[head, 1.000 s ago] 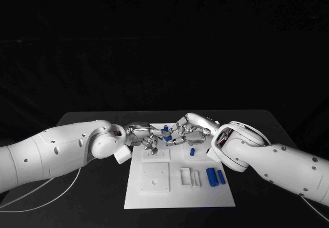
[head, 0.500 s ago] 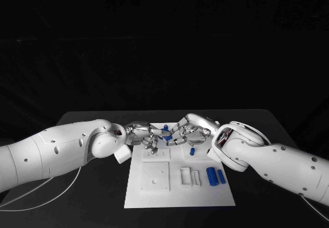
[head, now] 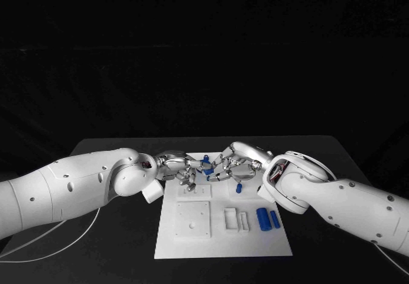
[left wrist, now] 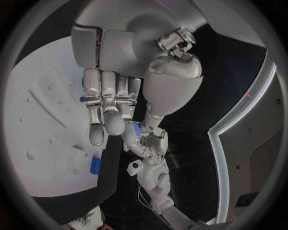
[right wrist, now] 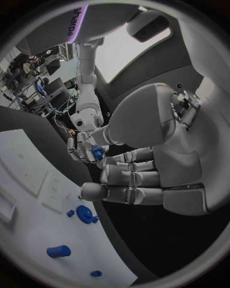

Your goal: Assemble the parts on the task board

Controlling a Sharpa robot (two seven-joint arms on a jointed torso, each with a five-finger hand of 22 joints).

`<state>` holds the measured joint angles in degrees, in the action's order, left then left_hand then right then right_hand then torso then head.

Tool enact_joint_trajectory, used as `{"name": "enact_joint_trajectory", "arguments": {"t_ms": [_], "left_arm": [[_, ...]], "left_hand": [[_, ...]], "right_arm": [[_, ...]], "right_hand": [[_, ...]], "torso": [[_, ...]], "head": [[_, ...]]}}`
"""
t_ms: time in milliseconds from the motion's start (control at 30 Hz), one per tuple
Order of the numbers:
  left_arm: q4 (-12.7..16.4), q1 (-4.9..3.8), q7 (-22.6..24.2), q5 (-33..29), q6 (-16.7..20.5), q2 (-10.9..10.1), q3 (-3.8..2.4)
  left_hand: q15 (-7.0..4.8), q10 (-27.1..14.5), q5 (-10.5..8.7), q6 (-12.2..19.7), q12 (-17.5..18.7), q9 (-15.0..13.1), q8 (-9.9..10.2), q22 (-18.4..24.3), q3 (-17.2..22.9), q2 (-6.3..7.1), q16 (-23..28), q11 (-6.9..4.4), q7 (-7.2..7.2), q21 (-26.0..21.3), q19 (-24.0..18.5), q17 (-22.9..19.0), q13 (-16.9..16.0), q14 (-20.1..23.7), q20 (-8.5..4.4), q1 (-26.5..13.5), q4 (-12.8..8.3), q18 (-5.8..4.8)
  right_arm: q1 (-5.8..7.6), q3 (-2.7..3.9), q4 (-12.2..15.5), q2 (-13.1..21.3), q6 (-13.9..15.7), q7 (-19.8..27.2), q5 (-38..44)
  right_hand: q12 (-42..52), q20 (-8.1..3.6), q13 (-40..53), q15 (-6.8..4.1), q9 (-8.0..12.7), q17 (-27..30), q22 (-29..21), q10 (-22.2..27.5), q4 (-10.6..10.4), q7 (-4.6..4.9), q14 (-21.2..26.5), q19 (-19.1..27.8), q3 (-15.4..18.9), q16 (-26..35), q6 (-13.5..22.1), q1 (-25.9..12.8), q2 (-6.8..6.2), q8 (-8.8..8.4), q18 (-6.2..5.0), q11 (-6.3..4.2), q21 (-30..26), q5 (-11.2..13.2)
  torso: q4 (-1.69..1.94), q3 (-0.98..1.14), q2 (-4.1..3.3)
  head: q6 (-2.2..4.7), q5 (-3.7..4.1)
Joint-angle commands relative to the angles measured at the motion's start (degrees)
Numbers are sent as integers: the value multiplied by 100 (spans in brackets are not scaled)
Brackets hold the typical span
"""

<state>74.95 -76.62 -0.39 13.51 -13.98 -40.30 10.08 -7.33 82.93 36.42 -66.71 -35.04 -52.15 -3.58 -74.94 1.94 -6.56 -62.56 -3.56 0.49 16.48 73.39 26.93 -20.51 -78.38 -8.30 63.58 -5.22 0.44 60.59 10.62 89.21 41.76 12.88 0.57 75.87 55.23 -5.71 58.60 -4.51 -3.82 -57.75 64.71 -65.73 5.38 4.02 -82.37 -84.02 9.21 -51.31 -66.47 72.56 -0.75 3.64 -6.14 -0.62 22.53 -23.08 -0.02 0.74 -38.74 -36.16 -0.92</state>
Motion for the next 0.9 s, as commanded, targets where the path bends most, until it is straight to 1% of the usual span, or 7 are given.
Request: {"name": "enact_joint_trajectory", "arguments": {"t_ms": [33, 200, 233, 567, 800, 900], "left_arm": [[1, -4, -147, 79, 235, 17, -3], [-28, -4, -227, 108, 328, 19, -3], [-34, -4, -238, 110, 341, 19, -3], [-88, -4, -282, 119, 445, 30, -3], [-101, -4, -290, 119, 476, 27, -3], [-99, -4, -290, 115, 472, 29, -3]], "left_hand": [[-25, 339, 31, -37, 16, 14, -19, -105, 844, 5, 11, -125, -32, -25, 19, -8, 4, -9, -29, 76, -818, -39], [-27, 342, 37, -41, 9, 24, -20, -105, 847, 7, 10, -126, -34, -20, 25, -9, 5, -16, -30, 78, -814, -39], [-27, 342, 37, -41, 9, 24, -20, -105, 847, 7, 10, -126, -34, -20, 25, -9, 5, -16, -30, 78, -814, -39], [-28, 343, 38, -43, 2, 26, -20, -105, 847, 8, 8, -128, -35, -18, 29, -10, 6, -21, -32, 77, -808, -40], [-29, 344, 40, -45, -1, 24, -21, -104, 849, 10, 7, -129, -36, -17, 30, -10, 8, -23, -33, 77, -807, -40], [-30, 345, 43, -48, -5, 21, -22, -103, 851, 11, 5, -129, -37, -16, 32, -10, 9, -26, -34, 78, -805, -41]], "right_arm": [[-2, 0, 51, -7, -59, 101, -79], [-2, -2, 68, 5, -43, 127, -97], [-2, -2, 73, 7, -41, 131, -100], [-2, -13, 120, 28, -80, 128, -101], [-2, -28, 113, 36, -126, 103, -59], [-2, -37, 99, 28, -144, 91, -39]], "right_hand": [[36, -2, 4, -16, -10, -5, 4, -9, 18, 6, -15, -228, 3, -17, -36, 0, 36, -3, -36, -24, 20, -1], [42, -3, 10, -17, -9, -15, 16, -17, 41, 6, -21, -230, 2, -26, -38, -10, 43, -5, -35, -26, 54, 1], [42, -3, 10, -17, -9, -15, 16, -17, 41, 6, -21, -230, 2, -26, -38, -10, 43, -5, -35, -26, 54, 1], [59, -4, 26, -19, -9, -33, 26, -29, 71, 0, -24, -229, -7, -42, -55, -7, 59, -3, -33, -29, 78, 1], [59, -4, 26, -19, -9, -33, 26, -29, 71, 0, -24, -229, -7, -42, -55, -7, 59, -3, -33, -29, 78, 1], [47, -4, 22, -19, -8, -35, 21, -18, 102, -1, -18, -224, -8, -35, -60, -19, 67, -5, -34, -29, 63, 2]], "torso": [[0, 1, -3], [2, 1, 2], [2, 4, 2], [1, -3, 1], [4, -2, 0], [4, -4, 2]], "head": [[-1, 8], [-9, 7], [-13, 6], [-12, 10], [-16, 10], [-16, 13]]}}
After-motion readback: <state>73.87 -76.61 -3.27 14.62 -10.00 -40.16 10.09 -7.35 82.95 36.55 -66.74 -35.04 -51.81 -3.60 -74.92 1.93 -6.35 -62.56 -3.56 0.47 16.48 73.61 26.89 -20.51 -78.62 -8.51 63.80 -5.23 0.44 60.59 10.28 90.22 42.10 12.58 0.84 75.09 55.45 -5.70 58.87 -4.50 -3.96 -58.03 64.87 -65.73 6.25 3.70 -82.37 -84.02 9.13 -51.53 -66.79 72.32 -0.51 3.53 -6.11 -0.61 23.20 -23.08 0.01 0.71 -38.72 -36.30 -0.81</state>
